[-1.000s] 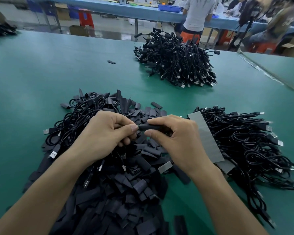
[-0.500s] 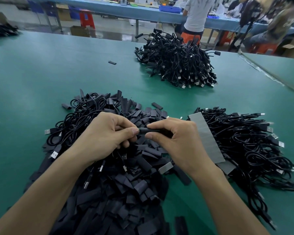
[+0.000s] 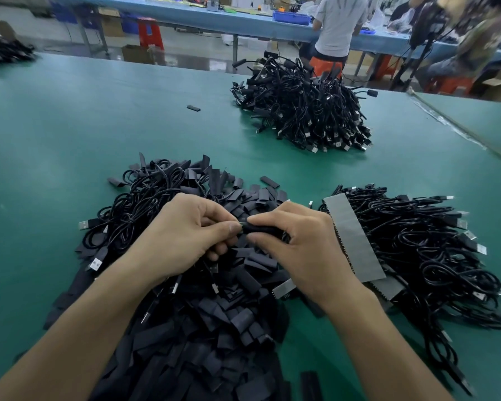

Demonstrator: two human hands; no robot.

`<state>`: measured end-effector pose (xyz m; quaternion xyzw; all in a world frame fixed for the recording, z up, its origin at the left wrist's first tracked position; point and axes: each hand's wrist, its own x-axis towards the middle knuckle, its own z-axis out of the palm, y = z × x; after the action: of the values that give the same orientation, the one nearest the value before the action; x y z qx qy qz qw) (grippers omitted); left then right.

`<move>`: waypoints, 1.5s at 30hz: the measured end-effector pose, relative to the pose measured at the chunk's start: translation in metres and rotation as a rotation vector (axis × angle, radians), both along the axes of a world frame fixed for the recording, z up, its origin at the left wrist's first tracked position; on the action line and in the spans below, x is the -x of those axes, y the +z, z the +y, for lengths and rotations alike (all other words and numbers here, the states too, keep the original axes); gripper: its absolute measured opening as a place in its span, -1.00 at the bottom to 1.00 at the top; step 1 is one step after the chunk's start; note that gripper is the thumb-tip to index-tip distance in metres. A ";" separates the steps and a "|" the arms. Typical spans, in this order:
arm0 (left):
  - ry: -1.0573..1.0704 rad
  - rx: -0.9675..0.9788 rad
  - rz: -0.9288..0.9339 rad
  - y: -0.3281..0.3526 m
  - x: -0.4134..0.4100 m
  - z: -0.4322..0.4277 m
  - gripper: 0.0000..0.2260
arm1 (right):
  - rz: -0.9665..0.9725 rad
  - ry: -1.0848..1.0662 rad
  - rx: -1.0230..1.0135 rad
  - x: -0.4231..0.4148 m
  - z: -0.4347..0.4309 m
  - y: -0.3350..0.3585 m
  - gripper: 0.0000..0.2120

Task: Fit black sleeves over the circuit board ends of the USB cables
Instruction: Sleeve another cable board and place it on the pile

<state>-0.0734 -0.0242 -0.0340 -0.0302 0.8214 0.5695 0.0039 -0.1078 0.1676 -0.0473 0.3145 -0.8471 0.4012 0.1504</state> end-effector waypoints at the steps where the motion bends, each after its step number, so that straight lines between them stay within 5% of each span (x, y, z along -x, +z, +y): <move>1: -0.001 -0.006 -0.001 0.001 0.000 0.001 -0.89 | 0.002 0.002 0.015 0.000 0.000 0.000 -0.78; 16: -0.054 -0.076 -0.048 0.006 -0.003 0.002 -0.87 | 0.014 0.048 -0.013 -0.003 -0.003 0.001 -0.79; 23: -0.030 -0.180 -0.050 0.010 -0.003 0.000 -0.83 | -0.091 -0.082 0.171 -0.004 -0.004 0.003 -0.67; 29: 0.014 -0.206 -0.024 0.011 -0.003 0.001 -0.91 | -0.250 -0.176 0.437 -0.002 -0.008 0.001 -0.78; 39: 0.110 -0.210 0.003 0.006 0.000 0.000 -0.88 | -0.346 -0.097 0.420 -0.011 -0.018 -0.003 -0.67; 45: 0.089 -0.191 -0.016 0.002 0.001 0.001 -0.91 | -0.407 -0.096 0.518 -0.011 -0.016 0.001 -0.84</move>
<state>-0.0740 -0.0236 -0.0316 -0.0708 0.7611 0.6446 -0.0122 -0.0969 0.1512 -0.0459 0.1387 -0.7434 0.6504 0.0717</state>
